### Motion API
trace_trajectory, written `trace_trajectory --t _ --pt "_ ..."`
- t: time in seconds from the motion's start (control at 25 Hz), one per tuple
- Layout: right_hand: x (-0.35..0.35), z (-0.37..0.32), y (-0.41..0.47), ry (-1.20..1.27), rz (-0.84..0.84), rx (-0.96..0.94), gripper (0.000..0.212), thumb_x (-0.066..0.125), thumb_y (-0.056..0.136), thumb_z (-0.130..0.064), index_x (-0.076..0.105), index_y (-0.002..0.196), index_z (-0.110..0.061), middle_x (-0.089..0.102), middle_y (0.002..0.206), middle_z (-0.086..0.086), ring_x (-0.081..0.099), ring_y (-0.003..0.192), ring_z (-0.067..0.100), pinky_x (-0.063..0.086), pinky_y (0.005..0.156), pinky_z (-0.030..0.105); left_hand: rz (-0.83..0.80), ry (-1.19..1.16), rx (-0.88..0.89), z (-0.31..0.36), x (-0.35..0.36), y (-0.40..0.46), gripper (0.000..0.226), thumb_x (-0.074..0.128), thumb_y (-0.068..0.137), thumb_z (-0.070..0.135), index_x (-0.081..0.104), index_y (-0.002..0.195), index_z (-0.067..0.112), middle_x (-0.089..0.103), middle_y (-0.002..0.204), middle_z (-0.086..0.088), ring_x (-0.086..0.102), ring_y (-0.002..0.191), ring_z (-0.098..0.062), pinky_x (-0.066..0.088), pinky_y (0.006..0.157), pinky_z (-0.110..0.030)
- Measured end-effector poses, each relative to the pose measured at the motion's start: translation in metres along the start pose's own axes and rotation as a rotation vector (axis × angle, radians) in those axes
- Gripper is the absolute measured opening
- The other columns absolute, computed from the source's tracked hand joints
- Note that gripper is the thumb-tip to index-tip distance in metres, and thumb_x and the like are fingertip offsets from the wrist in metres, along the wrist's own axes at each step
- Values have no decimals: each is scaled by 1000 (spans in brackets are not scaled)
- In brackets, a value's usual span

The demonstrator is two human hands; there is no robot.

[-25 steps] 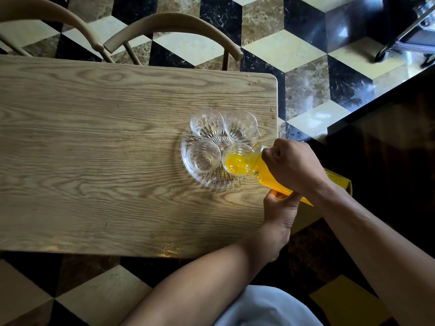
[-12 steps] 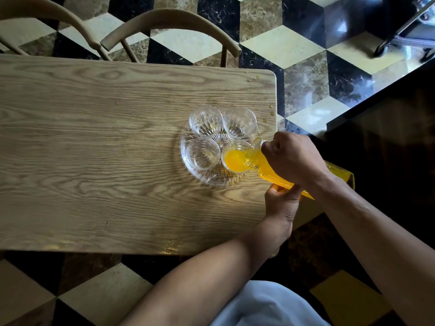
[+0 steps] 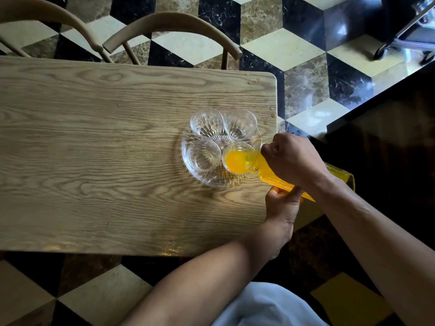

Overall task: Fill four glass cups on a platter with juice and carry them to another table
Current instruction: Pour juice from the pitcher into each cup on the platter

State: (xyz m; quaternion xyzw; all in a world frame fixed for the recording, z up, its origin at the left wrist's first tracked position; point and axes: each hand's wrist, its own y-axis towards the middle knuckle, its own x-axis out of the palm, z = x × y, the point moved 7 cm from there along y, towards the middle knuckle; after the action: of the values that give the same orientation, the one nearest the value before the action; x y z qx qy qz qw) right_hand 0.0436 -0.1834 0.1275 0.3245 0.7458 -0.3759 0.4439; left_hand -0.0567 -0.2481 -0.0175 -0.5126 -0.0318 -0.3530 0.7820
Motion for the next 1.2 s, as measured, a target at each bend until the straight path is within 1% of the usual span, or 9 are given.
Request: trace_trajectory --t 0.16,0.32,0.52,0.68,0.8,1.0,1.12,1.2 --pt "1 -2 -1 -4 3 -11 42 50 95 -34 35 60 -17 44 58 3 42 58 28 27 47 28 -8 -14 -9 1 0 -2 93 97 18 66 66 89 13 69 80 -2 55 84 -20 50 80 -40" --pt "-1 -4 -1 10 4 -9 41 50 95 -34 37 61 -16 44 59 3 45 61 31 27 49 33 -12 -15 -8 3 1 -3 93 95 17 66 64 86 14 66 77 -2 53 82 -20 50 78 -38" --pt "-1 -4 -1 -13 9 -11 40 49 96 -35 39 62 -15 44 59 3 46 61 32 27 51 34 -25 -31 -21 3 4 -4 90 95 14 67 61 80 16 62 72 1 49 81 -20 46 75 -38" --pt "-1 -5 -1 -19 8 -25 40 49 96 -35 39 63 -14 43 58 4 45 61 31 28 53 34 -42 -44 -28 1 6 -3 88 95 14 68 60 77 19 64 69 4 51 81 -19 48 77 -37" --pt "-2 -6 -1 -17 5 -24 39 49 96 -35 42 64 -13 44 59 4 46 61 31 28 53 34 -45 -41 -39 0 5 -2 88 96 14 68 60 78 19 64 70 4 51 82 -19 49 78 -37" --pt "-3 -8 -2 -23 9 -18 39 49 96 -35 43 64 -13 45 59 5 47 62 32 30 55 33 -46 -40 -42 3 5 -5 86 96 12 67 58 74 20 61 67 5 50 80 -17 48 78 -37" --pt "-5 -7 -3 -17 11 -5 40 49 96 -34 41 63 -13 46 59 6 48 63 33 28 51 33 -30 -28 -37 4 3 -5 90 96 14 67 57 78 18 60 73 0 49 83 -19 49 79 -39" --pt "-6 -6 -3 11 7 13 40 50 96 -33 41 62 -13 46 59 5 46 62 31 28 48 28 -8 -10 -25 5 1 -5 94 97 17 67 59 86 16 62 81 -5 49 85 -18 49 80 -40"
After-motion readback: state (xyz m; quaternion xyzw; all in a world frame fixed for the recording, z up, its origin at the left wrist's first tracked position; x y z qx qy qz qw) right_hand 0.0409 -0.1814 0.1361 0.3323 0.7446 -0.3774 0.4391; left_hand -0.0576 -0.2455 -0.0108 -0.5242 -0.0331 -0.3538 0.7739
